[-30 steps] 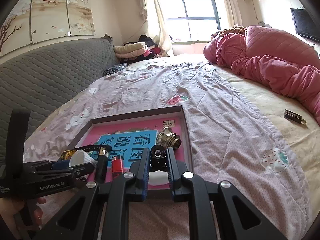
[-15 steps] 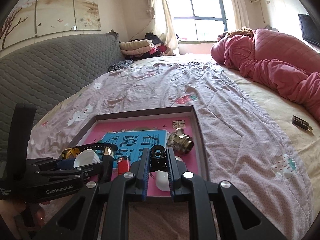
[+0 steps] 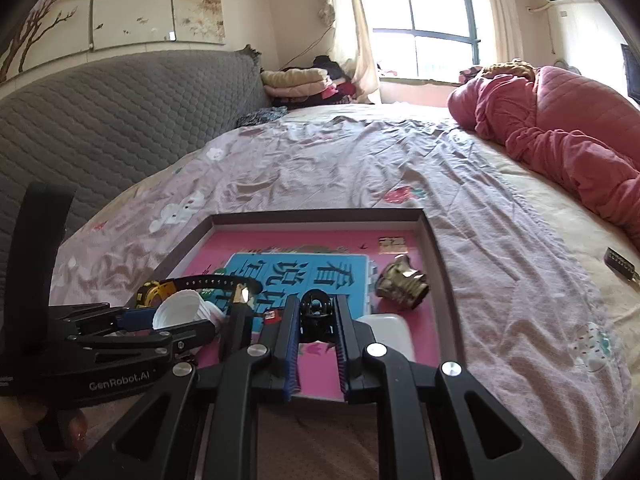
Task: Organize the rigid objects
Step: 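Lower the black clip into the box and open the right gripper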
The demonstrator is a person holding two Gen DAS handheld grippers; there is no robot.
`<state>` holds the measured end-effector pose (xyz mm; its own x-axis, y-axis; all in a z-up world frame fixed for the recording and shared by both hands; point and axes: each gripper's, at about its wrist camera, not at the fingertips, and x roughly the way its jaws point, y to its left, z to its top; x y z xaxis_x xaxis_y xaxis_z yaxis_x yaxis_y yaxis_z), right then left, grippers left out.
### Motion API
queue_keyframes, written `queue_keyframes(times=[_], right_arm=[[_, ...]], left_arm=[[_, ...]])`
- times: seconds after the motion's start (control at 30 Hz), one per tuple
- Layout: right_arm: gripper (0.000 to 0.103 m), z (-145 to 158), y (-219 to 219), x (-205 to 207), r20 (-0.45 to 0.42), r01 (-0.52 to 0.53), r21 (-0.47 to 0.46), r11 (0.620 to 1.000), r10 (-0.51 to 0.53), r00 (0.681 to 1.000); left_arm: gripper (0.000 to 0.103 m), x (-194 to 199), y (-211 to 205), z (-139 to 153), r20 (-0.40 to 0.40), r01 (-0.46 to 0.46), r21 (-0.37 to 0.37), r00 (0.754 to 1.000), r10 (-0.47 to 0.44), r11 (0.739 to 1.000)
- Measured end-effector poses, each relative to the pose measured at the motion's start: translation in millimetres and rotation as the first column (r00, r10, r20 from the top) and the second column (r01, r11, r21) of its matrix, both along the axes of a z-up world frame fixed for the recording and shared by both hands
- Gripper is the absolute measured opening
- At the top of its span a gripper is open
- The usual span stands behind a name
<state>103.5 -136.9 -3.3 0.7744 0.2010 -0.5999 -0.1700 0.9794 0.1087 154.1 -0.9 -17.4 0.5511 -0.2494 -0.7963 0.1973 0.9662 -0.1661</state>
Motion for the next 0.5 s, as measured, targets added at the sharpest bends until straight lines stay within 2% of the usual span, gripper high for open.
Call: queue_keyframes(times=[0.23, 0.5], right_arm=[[0.016, -14, 17, 10, -0.074, -0.045, -0.010, 0.999, 0.044, 0.996], [0.016, -25, 23, 8, -0.108, -0.060, -0.046, 0.997, 0.054, 0.993]], left_arm=[[0.052, 0, 0, 0, -0.002, 0.013, 0.001, 1.000, -0.013, 1.000], [0.052, 0, -3, 1, -0.006, 0.029, 0.004, 1.000, -0.029, 1.000]])
